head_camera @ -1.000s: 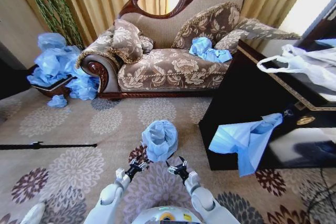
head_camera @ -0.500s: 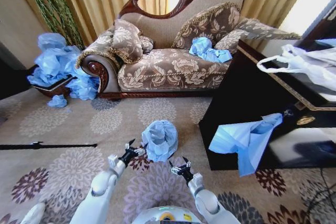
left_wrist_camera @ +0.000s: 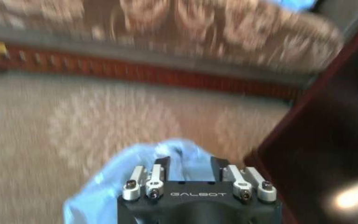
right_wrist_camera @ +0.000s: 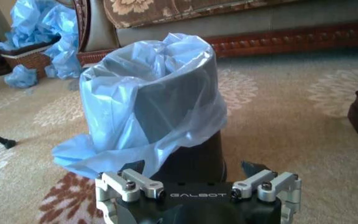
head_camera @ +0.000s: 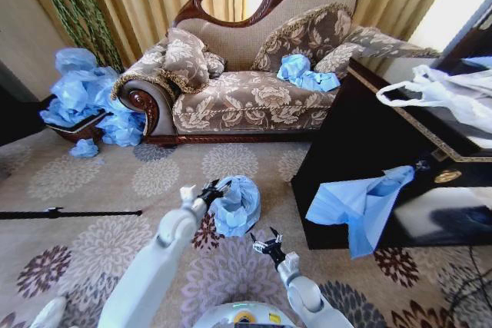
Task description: Place a garbage bag over the trash bin.
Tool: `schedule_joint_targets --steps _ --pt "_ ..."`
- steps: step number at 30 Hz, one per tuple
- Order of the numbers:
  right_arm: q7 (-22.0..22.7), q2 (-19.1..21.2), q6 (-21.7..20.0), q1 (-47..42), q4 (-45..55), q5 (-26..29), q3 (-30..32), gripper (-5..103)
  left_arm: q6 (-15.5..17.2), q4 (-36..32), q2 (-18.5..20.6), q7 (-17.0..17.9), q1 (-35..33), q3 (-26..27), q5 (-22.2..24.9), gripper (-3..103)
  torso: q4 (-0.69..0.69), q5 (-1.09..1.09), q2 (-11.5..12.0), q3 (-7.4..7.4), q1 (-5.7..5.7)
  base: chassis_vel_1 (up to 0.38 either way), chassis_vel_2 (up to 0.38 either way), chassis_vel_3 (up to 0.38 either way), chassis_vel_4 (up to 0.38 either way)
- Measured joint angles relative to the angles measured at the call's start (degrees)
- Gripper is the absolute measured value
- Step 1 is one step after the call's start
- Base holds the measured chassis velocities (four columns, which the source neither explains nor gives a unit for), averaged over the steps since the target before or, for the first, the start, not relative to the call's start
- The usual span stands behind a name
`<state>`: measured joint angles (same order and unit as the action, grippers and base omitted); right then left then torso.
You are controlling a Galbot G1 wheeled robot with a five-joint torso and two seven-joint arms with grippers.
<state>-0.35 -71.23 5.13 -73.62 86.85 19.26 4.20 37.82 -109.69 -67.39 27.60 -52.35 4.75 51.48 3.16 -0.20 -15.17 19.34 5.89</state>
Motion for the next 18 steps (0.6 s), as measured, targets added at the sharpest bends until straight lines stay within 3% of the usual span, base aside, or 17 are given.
schedule_joint_targets --steps 2,3,6,7,10,14,18 --pt "-0.05 0.00 0.01 0.12 -0.36 0.15 0.35 100 0.47 4.91 -2.13 8.51 4.51 -4.71 5.03 33 0.01 0.00 0.00 0.00 0.00 0.000 0.000 0.000 0.000" --pt "-0.05 0.00 0.01 0.12 -0.36 0.15 0.35 100 0.47 4.91 -2.13 8.51 4.51 -4.71 5.03 33 0.01 0.00 0.00 0.00 0.00 0.000 0.000 0.000 0.000" --pt "-0.16 -0.02 0.01 0.54 -0.84 0.44 0.43 100 -0.14 9.68 -4.91 17.00 8.39 -7.23 10.72 16 0.01 0.00 0.00 0.00 0.00 0.000 0.000 0.000 0.000" --pt "-0.16 -0.02 0.01 0.54 -0.84 0.44 0.43 100 -0.14 9.68 -4.91 17.00 8.39 -7.23 10.72 16 0.01 0.00 0.00 0.00 0.00 0.000 0.000 0.000 0.000" --pt "-0.29 -0.08 0.01 1.08 -1.44 0.70 0.42 100 -0.67 12.58 -6.61 22.11 11.14 -8.15 17.03 6 0.00 0.00 0.00 0.00 0.00 0.000 0.000 0.000 0.000" --pt "-0.34 -0.17 -0.03 1.37 -1.55 0.90 0.26 100 -0.87 15.62 -7.40 23.07 13.18 -8.42 19.43 1 0.00 0.01 0.00 0.00 0.00 0.000 0.000 0.000 0.000" --pt "-0.36 -0.37 -0.24 1.70 -1.69 1.13 -0.29 100 -1.57 23.45 -9.81 23.47 17.32 -8.78 20.33 0 0.01 0.01 0.00 0.00 0.00 0.000 0.000 0.000 0.000"
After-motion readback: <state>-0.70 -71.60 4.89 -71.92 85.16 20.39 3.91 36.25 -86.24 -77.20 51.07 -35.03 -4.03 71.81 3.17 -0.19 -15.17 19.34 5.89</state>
